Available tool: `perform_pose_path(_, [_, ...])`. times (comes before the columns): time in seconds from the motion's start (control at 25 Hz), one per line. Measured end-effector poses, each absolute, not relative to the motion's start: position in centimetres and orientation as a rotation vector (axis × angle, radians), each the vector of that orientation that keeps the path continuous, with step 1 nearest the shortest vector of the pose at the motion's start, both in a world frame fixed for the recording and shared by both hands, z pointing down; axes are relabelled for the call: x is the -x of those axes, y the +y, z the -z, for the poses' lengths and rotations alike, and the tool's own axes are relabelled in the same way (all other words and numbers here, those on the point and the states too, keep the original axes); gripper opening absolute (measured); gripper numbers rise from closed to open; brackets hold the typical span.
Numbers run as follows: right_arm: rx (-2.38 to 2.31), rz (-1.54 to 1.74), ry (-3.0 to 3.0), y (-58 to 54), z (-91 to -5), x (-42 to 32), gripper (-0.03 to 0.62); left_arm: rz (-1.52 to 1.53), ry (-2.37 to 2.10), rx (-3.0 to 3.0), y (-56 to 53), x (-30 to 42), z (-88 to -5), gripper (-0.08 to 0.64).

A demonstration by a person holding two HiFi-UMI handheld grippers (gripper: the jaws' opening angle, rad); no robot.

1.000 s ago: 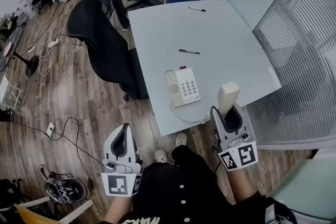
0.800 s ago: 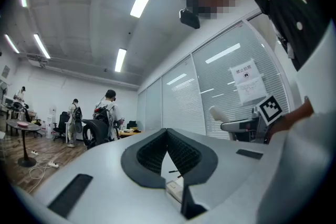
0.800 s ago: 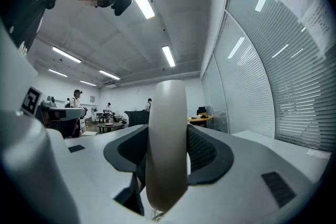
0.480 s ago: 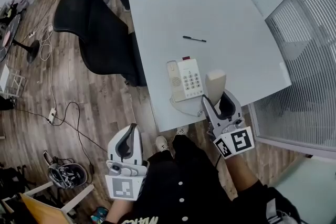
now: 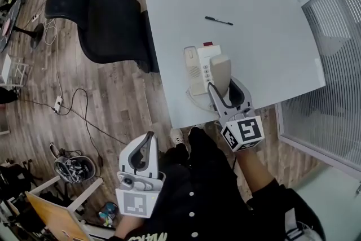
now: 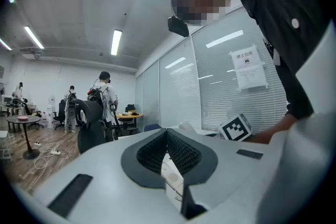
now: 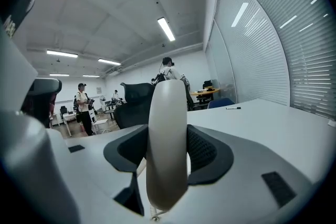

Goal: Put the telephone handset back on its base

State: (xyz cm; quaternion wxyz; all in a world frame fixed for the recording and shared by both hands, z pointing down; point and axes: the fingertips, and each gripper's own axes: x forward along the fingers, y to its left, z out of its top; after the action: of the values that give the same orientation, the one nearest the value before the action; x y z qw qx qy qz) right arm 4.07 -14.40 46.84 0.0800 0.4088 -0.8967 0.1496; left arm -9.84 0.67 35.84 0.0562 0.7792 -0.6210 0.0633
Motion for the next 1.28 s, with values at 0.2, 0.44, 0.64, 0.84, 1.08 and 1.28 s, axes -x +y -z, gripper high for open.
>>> perform_pose_path(0.2, [-1.205,-0.471,-2.642,-15.6,-50.0,-2.9,0.236,-0.219,-1.865,-2.330,0.8,9.2,-37.2,0.015])
perform_pose_path(0.44, [-1.196,-0.506,-2.593,-16.9,-53.3,-1.3,0.236,-0.253,-1.850,-2.275,1.5,8.7,-38.6,0.015])
perform_pose_path(0.64, [-1.191,-0.528,-2.548,-17.9,-56.1,0.0,0.236,-0.288,-1.858,-2.218,2.0,9.3,-39.7,0.015])
perform_pose_path(0.84, [-1.210,-0.526,-2.461,-18.7,-58.9,0.7,0.236,-0.293,-1.873,-2.167,2.3,9.4,-40.8,0.015])
perform_pose_path(1.08, [-1.239,-0.564,-2.385,-19.9,-61.7,1.9,0.236,-0.297,-1.857,-2.139,2.2,9.3,-41.9,0.015])
perform_pose_path(1.28, [-1.266,-0.616,-2.324,-20.6,-63.2,2.4,0.236,-0.297,-1.857,-2.114,2.0,9.6,-42.5,0.015])
